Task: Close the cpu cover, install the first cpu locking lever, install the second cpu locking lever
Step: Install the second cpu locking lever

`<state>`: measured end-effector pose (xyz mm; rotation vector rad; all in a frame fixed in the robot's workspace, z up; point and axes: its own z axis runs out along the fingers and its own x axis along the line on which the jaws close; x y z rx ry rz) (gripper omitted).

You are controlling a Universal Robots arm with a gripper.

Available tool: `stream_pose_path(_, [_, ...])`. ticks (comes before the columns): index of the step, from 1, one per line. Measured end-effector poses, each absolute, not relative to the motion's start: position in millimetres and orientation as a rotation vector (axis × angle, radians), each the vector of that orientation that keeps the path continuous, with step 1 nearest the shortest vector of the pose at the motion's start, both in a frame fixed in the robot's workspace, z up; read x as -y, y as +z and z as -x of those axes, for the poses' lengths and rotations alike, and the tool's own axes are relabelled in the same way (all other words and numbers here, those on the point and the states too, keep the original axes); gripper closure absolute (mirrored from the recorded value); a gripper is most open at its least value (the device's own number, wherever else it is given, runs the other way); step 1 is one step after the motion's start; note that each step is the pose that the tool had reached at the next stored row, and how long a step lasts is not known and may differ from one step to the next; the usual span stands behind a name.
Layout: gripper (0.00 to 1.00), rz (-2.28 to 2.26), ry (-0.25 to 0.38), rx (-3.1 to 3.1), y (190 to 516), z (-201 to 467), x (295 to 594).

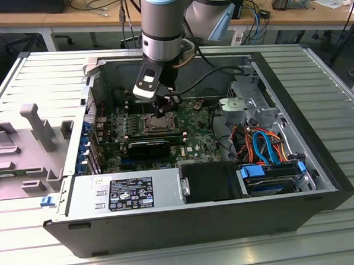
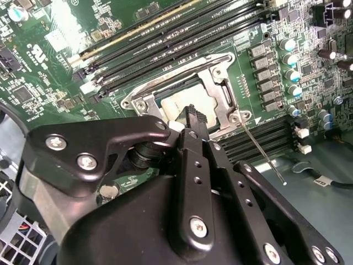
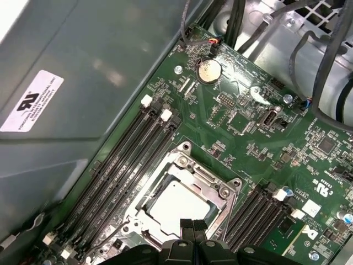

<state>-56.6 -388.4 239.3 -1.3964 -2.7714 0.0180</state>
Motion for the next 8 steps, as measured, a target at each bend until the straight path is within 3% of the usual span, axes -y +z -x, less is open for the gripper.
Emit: stream_pose_path(8, [0.89,1.335,0.019,2.802,239.3,56.6,388.4])
